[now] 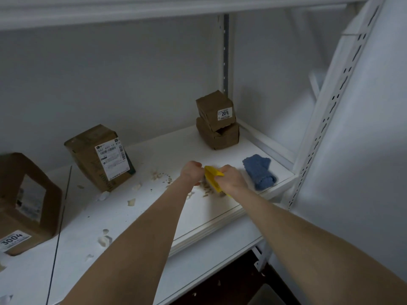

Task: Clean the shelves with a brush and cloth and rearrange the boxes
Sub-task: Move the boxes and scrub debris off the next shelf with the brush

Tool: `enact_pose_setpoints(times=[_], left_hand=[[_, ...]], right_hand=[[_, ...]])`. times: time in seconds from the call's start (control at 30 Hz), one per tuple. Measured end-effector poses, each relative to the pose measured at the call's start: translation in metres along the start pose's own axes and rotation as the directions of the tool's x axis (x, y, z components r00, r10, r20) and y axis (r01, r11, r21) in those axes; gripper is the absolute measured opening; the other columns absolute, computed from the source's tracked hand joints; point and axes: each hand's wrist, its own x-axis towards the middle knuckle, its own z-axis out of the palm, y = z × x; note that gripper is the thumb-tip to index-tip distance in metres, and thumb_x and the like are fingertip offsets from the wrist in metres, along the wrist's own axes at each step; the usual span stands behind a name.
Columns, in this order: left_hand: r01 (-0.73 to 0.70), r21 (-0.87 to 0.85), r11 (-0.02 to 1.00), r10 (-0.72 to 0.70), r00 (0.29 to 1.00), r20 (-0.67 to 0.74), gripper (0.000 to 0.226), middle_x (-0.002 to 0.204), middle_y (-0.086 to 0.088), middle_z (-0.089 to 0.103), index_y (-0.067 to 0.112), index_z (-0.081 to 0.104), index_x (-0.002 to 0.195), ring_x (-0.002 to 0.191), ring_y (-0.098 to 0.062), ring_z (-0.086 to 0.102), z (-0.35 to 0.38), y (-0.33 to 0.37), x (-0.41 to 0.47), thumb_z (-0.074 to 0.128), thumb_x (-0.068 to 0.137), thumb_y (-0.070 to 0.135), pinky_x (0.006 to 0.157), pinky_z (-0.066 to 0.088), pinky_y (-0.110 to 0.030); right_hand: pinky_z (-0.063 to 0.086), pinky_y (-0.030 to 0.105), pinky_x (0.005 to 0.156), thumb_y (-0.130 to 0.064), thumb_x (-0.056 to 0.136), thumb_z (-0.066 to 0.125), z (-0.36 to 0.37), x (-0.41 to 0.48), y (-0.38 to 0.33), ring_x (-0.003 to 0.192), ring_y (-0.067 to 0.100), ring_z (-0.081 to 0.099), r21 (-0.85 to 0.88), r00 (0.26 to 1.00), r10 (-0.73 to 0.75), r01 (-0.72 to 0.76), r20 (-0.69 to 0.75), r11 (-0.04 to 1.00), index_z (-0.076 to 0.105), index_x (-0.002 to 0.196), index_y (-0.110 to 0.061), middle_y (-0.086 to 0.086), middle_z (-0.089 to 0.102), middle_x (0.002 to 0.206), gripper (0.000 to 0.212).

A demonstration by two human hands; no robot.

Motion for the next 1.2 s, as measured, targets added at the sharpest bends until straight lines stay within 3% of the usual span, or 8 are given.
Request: enact_pose_setpoints(times=[0.2, 0.37, 0.47, 0.6, 0.8, 0.97, 1.1, 1.2], left_hand=[[-0.03, 0.001, 1.0, 0.03, 0.999, 0.016, 0.047, 0.135, -0.018, 0.05, 0.003, 0.043, 0.139, 0.117, -0.033, 0.054, -0.011, -0.013, 0.006, 0.046, 0.092, 0.002, 0.091, 0.05, -0.039], [-0.02, -0.037, 0.999, 0.02, 1.0, -0.005, 0.047, 0.134, -0.018, 0.05, 0.005, 0.044, 0.138, 0.114, -0.032, 0.055, -0.01, -0.025, -0.007, 0.044, 0.091, 0.003, 0.088, 0.052, -0.037], [0.01, -0.066, 0.998, -0.013, 0.999, -0.045, 0.046, 0.134, -0.018, 0.05, 0.005, 0.044, 0.138, 0.114, -0.033, 0.055, -0.013, -0.031, -0.021, 0.045, 0.091, 0.003, 0.084, 0.051, -0.034], [0.043, -0.074, 0.996, -0.049, 0.995, -0.087, 0.047, 0.133, -0.02, 0.051, 0.004, 0.044, 0.138, 0.119, -0.033, 0.053, -0.014, -0.042, -0.036, 0.047, 0.091, 0.003, 0.084, 0.051, -0.037], [0.056, -0.115, 0.992, -0.073, 0.986, -0.151, 0.047, 0.138, -0.018, 0.048, 0.004, 0.042, 0.139, 0.12, -0.033, 0.051, -0.032, -0.056, -0.054, 0.045, 0.092, 0.001, 0.085, 0.049, -0.035], [0.08, -0.181, 0.98, -0.11, 0.981, -0.16, 0.046, 0.132, -0.021, 0.052, 0.005, 0.045, 0.137, 0.117, -0.034, 0.054, -0.041, -0.066, -0.048, 0.048, 0.091, 0.0, 0.085, 0.049, -0.035], [0.08, -0.145, 0.986, -0.099, 0.987, -0.13, 0.047, 0.136, -0.019, 0.049, 0.005, 0.044, 0.138, 0.117, -0.034, 0.054, -0.043, -0.068, -0.036, 0.046, 0.092, 0.002, 0.083, 0.049, -0.033], [0.08, -0.123, 0.989, -0.094, 0.989, -0.111, 0.047, 0.136, -0.019, 0.049, 0.006, 0.044, 0.138, 0.115, -0.034, 0.055, -0.046, -0.067, -0.028, 0.045, 0.091, 0.002, 0.086, 0.05, -0.035]], right_hand=[[0.05, 0.039, 0.086, -0.035, 0.097, 0.048, -0.03, -0.006, 0.023, 0.105, 0.036, 0.059, 0.013, 0.963, 0.127, -0.128, -0.238, 0.992, 0.052, 0.123, -0.007, 0.019, 0.063, 0.114, 0.038], [0.044, 0.035, 0.076, -0.028, 0.097, 0.046, -0.024, -0.026, 0.03, 0.107, 0.035, 0.058, -0.113, 0.947, 0.126, -0.166, -0.296, 0.98, 0.049, 0.121, -0.004, 0.019, 0.062, 0.115, 0.034], [0.041, 0.033, 0.073, -0.029, 0.095, 0.049, 0.002, -0.038, 0.01, 0.105, 0.033, 0.059, -0.151, 0.97, 0.05, -0.088, -0.239, 0.985, 0.049, 0.122, -0.01, 0.013, 0.063, 0.113, 0.032], [0.042, 0.032, 0.077, -0.031, 0.095, 0.049, 0.027, -0.046, -0.008, 0.106, 0.032, 0.059, -0.057, 0.995, 0.001, -0.007, -0.097, 0.998, 0.051, 0.121, -0.013, 0.012, 0.062, 0.116, 0.032], [0.048, 0.039, 0.084, -0.035, 0.098, 0.044, -0.013, -0.023, 0.011, 0.109, 0.036, 0.058, -0.034, 0.978, 0.063, -0.071, -0.197, 0.997, 0.049, 0.127, -0.012, 0.016, 0.061, 0.12, 0.037], [0.047, 0.039, 0.083, -0.03, 0.099, 0.043, -0.016, -0.012, 0.014, 0.113, 0.037, 0.056, -0.155, 0.976, 0.065, -0.098, -0.209, 0.983, 0.048, 0.127, -0.008, 0.018, 0.059, 0.124, 0.036], [0.043, 0.032, 0.074, -0.029, 0.097, 0.046, 0.015, -0.019, -0.012, 0.103, 0.032, 0.059, -0.212, 0.992, -0.022, -0.005, -0.126, 0.977, 0.049, 0.121, -0.013, 0.012, 0.062, 0.115, 0.029], [0.047, 0.034, 0.081, -0.031, 0.094, 0.049, 0.032, -0.024, -0.026, 0.105, 0.03, 0.06, -0.214, 0.996, -0.077, 0.066, -0.041, 0.975, 0.051, 0.124, -0.018, 0.009, 0.062, 0.117, 0.032]])
